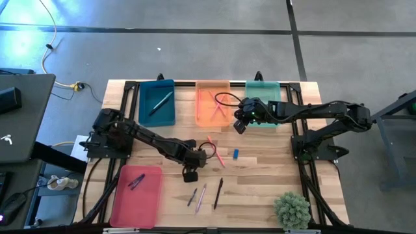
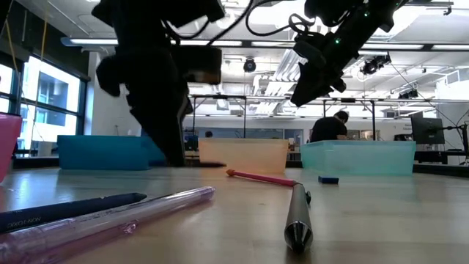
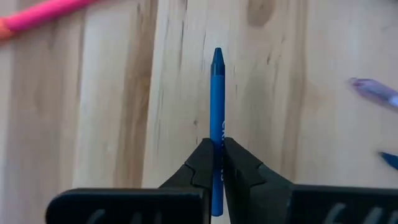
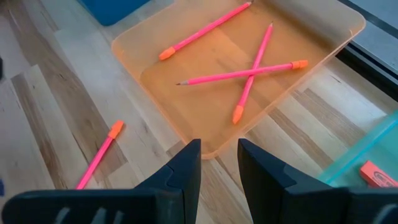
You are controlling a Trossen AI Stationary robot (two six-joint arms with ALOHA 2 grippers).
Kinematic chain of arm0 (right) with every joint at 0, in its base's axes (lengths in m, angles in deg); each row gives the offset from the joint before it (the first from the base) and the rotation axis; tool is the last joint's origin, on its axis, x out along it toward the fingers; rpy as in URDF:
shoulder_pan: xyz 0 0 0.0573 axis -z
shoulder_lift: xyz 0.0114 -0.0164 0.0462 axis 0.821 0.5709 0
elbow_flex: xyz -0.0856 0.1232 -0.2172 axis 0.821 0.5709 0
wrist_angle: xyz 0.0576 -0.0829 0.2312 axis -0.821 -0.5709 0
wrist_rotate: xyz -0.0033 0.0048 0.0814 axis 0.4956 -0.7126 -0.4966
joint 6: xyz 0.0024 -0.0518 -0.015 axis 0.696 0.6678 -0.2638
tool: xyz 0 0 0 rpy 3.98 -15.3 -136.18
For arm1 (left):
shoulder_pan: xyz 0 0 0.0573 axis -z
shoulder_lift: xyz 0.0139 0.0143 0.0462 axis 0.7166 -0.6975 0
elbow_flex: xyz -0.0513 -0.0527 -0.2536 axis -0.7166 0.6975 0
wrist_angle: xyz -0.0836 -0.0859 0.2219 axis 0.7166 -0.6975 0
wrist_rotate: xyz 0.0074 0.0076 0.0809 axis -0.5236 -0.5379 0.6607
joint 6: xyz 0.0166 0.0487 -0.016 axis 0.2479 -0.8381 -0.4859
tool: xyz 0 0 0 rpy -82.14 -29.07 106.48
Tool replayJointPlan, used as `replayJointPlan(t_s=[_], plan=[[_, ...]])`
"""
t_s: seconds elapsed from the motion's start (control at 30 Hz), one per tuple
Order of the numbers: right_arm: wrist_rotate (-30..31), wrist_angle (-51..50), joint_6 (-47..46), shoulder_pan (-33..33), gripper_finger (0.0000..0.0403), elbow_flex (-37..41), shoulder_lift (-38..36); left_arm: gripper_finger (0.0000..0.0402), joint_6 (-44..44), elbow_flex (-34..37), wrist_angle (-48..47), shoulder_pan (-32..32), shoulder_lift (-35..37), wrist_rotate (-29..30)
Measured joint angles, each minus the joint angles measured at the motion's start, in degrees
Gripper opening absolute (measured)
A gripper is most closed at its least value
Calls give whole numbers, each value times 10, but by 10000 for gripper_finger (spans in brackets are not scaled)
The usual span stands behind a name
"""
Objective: Sort crayons/erasers/pens/pencils in bins
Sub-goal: Put the top crayon into the pink bin
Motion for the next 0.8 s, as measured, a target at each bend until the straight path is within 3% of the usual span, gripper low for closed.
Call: replayJointPlan(t_s=[0.47, 0.8], plan=[[-2, -2, 2, 0, 96, 0, 0, 1, 10, -2, -67, 25, 101, 25], [-2, -4, 2, 0, 96, 0, 0, 1, 115, -3, -191, 95, 205, 82]])
